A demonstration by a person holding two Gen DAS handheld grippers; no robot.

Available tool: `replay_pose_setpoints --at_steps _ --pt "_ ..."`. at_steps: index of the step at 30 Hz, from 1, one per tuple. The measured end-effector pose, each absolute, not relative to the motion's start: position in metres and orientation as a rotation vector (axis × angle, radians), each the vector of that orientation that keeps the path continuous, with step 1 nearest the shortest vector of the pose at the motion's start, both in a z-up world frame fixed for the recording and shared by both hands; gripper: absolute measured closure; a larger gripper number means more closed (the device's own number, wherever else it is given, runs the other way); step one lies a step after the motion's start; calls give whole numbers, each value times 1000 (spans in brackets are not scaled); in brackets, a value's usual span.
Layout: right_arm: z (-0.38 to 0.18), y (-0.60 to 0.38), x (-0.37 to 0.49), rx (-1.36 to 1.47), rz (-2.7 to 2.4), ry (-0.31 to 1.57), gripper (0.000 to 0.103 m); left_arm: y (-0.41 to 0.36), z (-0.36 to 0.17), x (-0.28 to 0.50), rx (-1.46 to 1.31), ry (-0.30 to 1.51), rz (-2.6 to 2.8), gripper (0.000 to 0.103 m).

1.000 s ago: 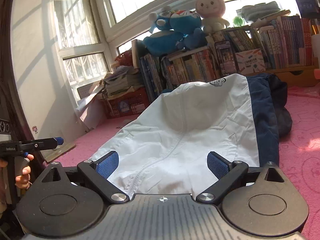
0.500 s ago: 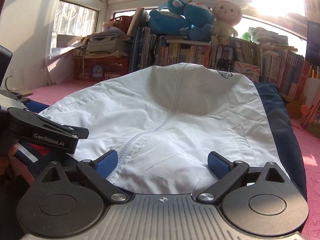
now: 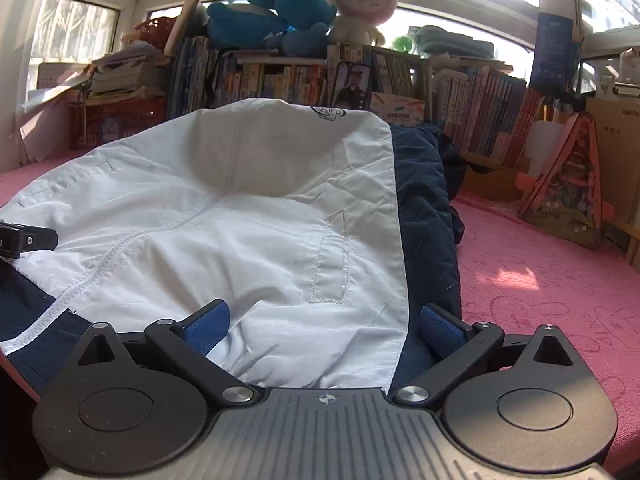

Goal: Fold clothes

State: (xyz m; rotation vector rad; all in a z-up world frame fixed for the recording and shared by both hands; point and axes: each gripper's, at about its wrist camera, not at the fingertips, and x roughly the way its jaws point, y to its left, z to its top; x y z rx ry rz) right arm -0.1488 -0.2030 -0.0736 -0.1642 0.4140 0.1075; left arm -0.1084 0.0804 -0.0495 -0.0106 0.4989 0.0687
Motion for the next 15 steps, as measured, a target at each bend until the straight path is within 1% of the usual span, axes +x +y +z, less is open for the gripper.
replay_pose_setpoints --at_steps 8,15 --pt "-69 -210 -148 -219 49 435 1 82 -49 -108 -10 496 62 0" --pt "-66 -245 -146 -216 -75 485 1 82 -51 -108 -9 489 60 0"
